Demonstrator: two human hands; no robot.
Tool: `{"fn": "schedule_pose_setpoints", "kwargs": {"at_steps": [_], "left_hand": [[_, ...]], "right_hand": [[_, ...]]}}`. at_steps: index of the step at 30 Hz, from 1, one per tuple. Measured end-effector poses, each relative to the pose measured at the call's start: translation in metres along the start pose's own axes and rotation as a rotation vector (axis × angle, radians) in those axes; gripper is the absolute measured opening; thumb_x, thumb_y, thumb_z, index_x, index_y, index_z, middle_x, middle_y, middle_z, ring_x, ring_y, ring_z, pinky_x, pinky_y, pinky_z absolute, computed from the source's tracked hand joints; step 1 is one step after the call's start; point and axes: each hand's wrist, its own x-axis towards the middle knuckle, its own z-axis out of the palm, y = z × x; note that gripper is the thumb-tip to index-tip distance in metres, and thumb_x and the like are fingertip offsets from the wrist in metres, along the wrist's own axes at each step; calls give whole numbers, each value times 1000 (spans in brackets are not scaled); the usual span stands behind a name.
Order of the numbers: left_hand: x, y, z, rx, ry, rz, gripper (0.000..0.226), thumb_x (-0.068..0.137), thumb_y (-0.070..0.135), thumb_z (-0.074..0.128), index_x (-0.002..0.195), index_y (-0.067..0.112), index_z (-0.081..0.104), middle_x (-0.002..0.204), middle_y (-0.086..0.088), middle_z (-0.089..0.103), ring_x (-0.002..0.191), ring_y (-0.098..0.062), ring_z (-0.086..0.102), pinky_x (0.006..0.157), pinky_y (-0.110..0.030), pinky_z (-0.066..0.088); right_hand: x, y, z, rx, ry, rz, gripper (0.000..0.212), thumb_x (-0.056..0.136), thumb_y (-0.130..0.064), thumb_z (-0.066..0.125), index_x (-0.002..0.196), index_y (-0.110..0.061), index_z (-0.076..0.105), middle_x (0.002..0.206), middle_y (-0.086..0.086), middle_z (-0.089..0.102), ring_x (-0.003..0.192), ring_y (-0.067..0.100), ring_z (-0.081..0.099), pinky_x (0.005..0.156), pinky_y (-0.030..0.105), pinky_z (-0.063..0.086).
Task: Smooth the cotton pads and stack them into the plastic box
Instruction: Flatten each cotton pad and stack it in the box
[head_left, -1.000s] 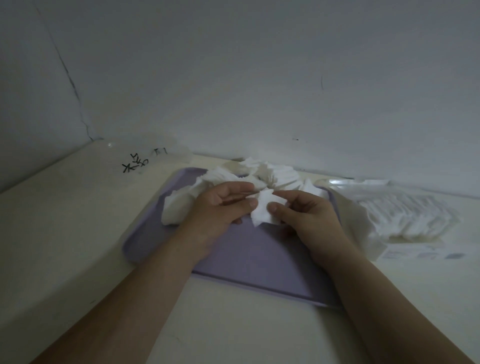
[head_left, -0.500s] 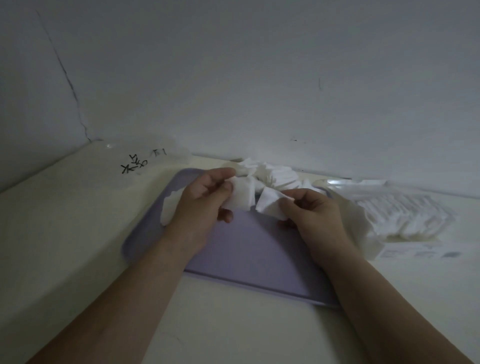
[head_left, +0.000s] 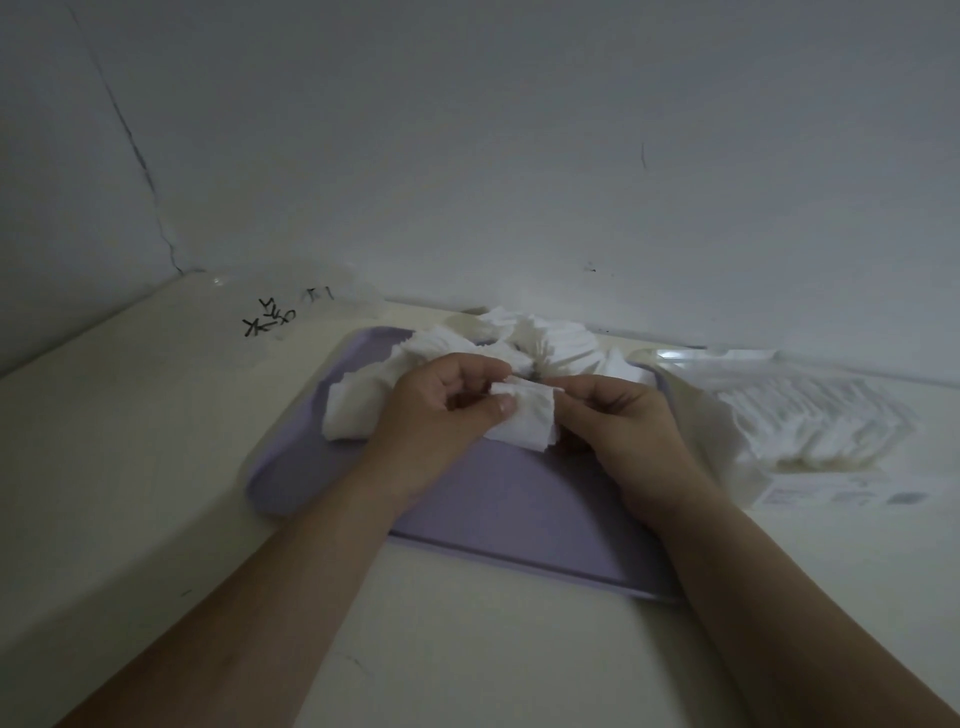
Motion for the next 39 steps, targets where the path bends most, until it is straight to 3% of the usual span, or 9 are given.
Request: {"fn": "schedule_pose_setpoints", "kwargs": {"at_steps": [6, 9, 12, 16, 21, 25, 29, 34, 39], "left_hand": [[2, -4, -1, 25, 25, 8, 26, 85, 3, 82, 101, 23, 78, 104, -17, 74, 92, -16, 71, 86, -30, 56], [4, -4, -2, 103, 37, 41, 29, 83, 7, 85, 101, 28, 78, 104, -5, 77, 101, -27, 73, 97, -40, 58], [4, -2, -5, 203, 22, 45, 39, 70, 26, 90, 103, 37, 74, 101, 7, 72, 88, -18, 70, 85, -29, 58], [7, -8, -8, 395, -10, 84, 23, 60, 49, 81, 78, 38, 70, 80, 13, 66, 75, -10, 61, 71, -22, 50], [8, -8, -12, 420, -28, 3, 20, 81, 23, 87, 92, 31, 73, 77, 5, 65, 70, -5, 58, 69, -21, 50], [5, -4, -9, 412, -63, 12, 20, 90, 21, 81, 95, 36, 69, 65, 13, 59, 59, 1, 52, 60, -12, 44], [5, -2, -6, 401, -81, 24, 10, 96, 19, 72, 92, 28, 72, 65, 10, 66, 56, 0, 54, 59, -17, 45], [2, 6, -3, 320, -109, -17, 11, 97, 15, 69, 94, 25, 71, 74, 3, 74, 59, -7, 62, 62, -26, 54], [11, 16, -39, 872, 314, 208, 17, 88, 21, 66, 102, 30, 71, 104, 6, 68, 93, -18, 66, 84, -38, 56]], "right_hand": [[1, 0, 0, 90, -28, 50, 18, 89, -25, 75, 87, -9, 82, 83, 16, 72, 79, 25, 63, 71, 35, 52], [0, 3, 1, 14, -37, -4, 6, 83, -10, 83, 86, -16, 82, 78, 8, 73, 71, 17, 63, 66, 28, 52], [2, 6, 2, -65, 31, -73, 22, 86, 4, 78, 92, -18, 81, 79, -3, 77, 72, 8, 67, 73, 23, 53], [1, 7, 2, -178, 36, -114, 29, 88, 5, 76, 96, -22, 79, 76, -14, 74, 72, 1, 65, 74, 16, 50], [2, 9, 2, -316, 27, -153, 38, 89, 0, 76, 100, -37, 76, 105, -8, 80, 99, 11, 72, 97, 29, 55], [1, 7, 4, -485, 0, -180, 43, 97, -7, 66, 103, -49, 71, 109, -20, 76, 106, -5, 68, 99, 18, 50], [-2, 4, 9, -641, -50, -243, 39, 99, -1, 58, 125, -27, 72, 109, -31, 62, 98, -27, 54, 87, -6, 33], [0, 8, 9, -707, -47, -246, 35, 99, -6, 60, 128, -24, 71, 104, -17, 69, 89, -15, 60, 82, -1, 39], [4, 11, 7, -671, 20, -174, 29, 99, -17, 63, 124, -31, 71, 108, -14, 73, 97, 3, 65, 83, -1, 39]]}}
